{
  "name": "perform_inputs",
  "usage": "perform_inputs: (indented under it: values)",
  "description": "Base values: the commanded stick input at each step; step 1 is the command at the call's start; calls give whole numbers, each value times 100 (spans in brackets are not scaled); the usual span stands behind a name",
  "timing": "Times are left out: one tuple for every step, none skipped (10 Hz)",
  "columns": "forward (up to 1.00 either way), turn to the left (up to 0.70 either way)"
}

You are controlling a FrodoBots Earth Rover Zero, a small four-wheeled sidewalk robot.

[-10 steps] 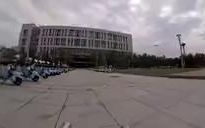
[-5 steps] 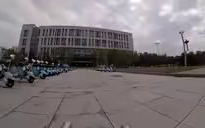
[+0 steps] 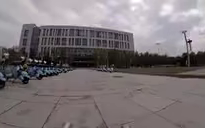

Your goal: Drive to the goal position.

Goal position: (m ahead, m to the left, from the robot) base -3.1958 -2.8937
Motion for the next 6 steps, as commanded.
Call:
perform_inputs:
  values:
    - [70, 0]
    - [70, 0]
    - [70, 0]
    - [70, 0]
    - [70, 0]
    - [70, 0]
